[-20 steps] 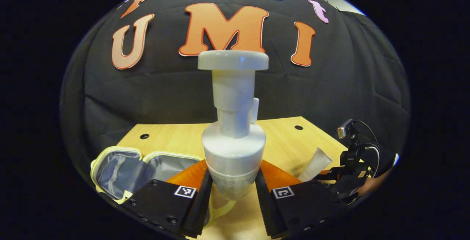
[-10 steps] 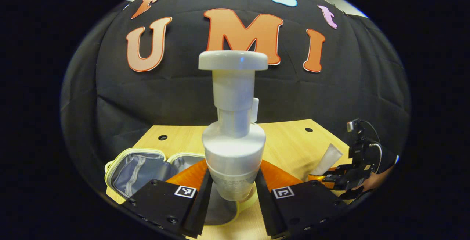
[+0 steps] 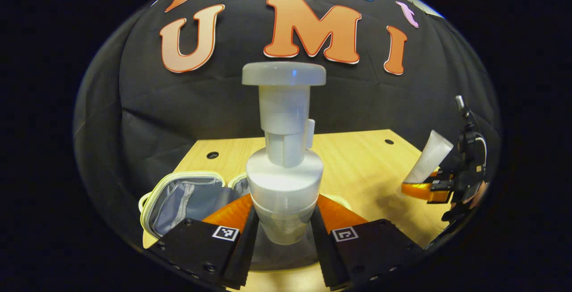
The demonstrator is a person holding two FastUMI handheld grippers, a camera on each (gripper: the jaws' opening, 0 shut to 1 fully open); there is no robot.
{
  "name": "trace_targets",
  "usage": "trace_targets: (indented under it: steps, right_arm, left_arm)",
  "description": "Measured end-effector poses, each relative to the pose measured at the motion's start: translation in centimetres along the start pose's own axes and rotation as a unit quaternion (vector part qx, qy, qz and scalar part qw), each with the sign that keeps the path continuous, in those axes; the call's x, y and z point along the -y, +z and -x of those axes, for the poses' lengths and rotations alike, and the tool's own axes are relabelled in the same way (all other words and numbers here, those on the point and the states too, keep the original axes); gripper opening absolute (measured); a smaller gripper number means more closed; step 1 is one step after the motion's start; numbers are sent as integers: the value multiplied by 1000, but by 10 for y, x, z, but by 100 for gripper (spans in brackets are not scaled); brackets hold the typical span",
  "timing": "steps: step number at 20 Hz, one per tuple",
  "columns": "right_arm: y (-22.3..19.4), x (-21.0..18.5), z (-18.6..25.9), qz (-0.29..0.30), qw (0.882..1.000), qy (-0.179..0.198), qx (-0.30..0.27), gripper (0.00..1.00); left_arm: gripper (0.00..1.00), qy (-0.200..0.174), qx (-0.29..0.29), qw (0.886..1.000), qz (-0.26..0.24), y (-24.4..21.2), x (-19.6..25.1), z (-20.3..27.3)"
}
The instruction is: First open the suitcase, pack the skin care products into it, and then close the suitcase.
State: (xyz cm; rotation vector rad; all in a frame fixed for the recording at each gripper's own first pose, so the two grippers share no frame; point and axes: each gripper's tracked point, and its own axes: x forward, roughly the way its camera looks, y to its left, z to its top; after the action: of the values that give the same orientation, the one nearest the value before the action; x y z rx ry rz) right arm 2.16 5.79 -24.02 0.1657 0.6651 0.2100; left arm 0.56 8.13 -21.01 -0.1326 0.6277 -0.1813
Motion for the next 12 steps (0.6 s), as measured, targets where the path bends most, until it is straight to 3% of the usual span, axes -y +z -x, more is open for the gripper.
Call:
trace_targets:
  steps: [7,12]
  right_arm:
    - [13,-71,-3,10,1000,28,0,51]
    - [1,-114,-8,-2,999,33,-15,51]
  left_arm:
    - [61,-33,-62,998,4,-35,-38,-8]
    - [61,-62,-127,990,-10,-74,-51,-11]
